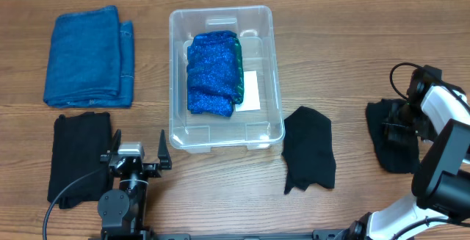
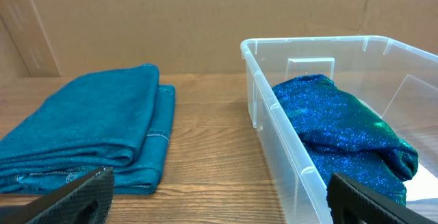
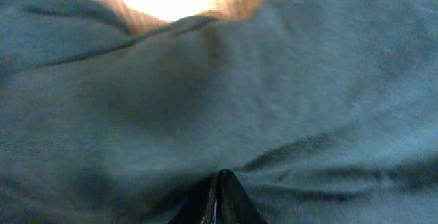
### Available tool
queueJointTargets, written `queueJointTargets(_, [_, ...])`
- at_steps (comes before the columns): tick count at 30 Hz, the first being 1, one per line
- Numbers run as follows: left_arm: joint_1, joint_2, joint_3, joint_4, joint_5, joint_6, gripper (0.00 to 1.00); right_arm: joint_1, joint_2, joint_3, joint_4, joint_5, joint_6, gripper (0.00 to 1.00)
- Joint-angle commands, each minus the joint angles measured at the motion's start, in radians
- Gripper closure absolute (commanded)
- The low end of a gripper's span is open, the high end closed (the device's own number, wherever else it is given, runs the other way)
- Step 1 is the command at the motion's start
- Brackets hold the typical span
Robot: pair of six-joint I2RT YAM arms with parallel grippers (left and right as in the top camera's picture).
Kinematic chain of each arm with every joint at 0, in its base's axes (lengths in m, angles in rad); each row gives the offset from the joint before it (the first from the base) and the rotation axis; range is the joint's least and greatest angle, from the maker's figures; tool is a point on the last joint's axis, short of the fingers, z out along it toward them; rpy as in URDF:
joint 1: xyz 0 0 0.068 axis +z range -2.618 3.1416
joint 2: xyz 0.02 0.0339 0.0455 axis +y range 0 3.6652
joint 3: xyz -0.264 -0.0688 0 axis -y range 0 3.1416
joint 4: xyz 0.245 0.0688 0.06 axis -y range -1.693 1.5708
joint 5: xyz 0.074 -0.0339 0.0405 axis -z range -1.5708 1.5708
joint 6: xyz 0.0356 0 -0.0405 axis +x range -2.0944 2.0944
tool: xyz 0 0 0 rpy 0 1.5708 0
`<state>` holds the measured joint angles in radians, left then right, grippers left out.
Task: Pack container
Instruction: 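Move the right gripper back to the far-right black cloth, then grasp the far-right black cloth with the right gripper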
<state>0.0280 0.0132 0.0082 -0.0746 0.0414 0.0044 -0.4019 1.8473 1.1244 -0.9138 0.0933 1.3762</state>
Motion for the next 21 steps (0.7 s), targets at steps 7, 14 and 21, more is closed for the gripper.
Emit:
queueJointTargets(7, [0.006, -0.007, -0.003, 0.000, 0.000, 0.019, 0.00, 0.083, 0.012, -0.026, 0.352, -0.078, -0.135, 0.78])
queueJointTargets(14, [0.006, -0.007, -0.003, 0.000, 0.000, 0.019, 0.00, 0.109, 0.012, -0.012, 0.554, -0.167, -0.308, 0.59])
queueJointTargets(21, [0.006, -0.007, -0.003, 0.000, 0.000, 0.019, 0.00, 0.101, -0.002, 0.193, 0.383, -0.230, -0.705, 0.19])
